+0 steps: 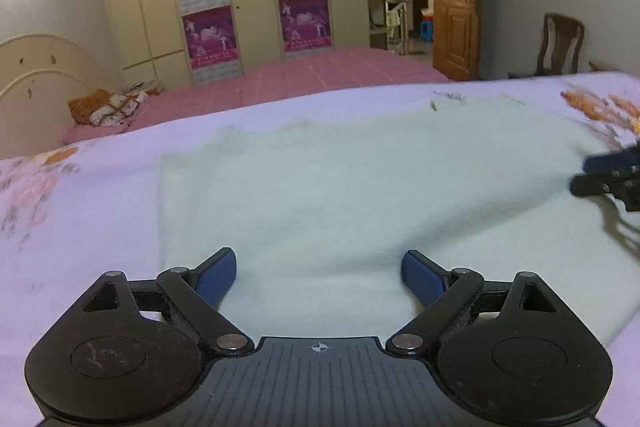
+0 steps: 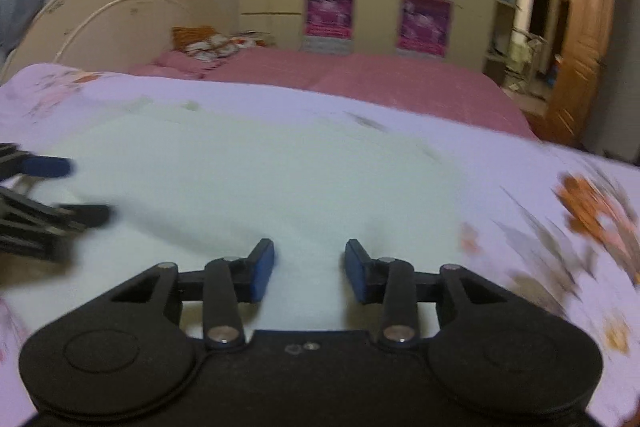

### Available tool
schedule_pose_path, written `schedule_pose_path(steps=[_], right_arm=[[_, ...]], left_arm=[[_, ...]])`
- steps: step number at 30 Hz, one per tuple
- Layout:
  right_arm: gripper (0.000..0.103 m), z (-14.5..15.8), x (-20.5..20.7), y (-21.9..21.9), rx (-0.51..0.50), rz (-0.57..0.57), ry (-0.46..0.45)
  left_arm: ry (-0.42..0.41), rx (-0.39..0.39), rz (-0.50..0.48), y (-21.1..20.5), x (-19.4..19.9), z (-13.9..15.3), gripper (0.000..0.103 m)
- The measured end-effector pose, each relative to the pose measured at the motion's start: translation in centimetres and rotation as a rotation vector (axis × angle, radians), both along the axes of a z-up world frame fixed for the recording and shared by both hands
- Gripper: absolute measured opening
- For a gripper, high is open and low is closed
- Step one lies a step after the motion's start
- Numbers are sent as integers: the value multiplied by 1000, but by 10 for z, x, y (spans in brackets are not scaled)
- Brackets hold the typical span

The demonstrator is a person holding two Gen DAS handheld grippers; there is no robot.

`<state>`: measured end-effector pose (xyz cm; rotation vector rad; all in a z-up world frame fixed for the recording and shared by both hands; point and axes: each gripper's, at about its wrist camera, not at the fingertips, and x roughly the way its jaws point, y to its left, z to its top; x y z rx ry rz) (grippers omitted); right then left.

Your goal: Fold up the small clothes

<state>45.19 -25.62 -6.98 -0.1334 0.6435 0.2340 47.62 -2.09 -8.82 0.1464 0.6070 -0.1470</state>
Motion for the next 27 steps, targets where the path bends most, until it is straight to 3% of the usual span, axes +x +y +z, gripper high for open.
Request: schedule_pose_path(steps=[4,7,10,13,15,23,27], right_arm=[[35,4,-10,6,-15,-30,-9],[35,23,-29,14,67,-2,-62],[33,15,-45,38,77,69,-17],[35,-6,-62,61,15,121,43],[35,-10,-76,64,-12,104,1],[37,-4,-85,80,-53,76,2],[38,-5,-90,51,-40,3,9]], left_arm=[[-27,-44,8,-2,-12,11,90],[-44,-84,-17,-13,-30,14,90],[6,-100,-26,-24,-40,0,90],[30,-64,-14,-29,-51,-12,90],[46,-87,3,-23,-57,-9,90],[64,-89,14,-17,-65,-9,90],[82,-59,41,6,-72,-8,90]])
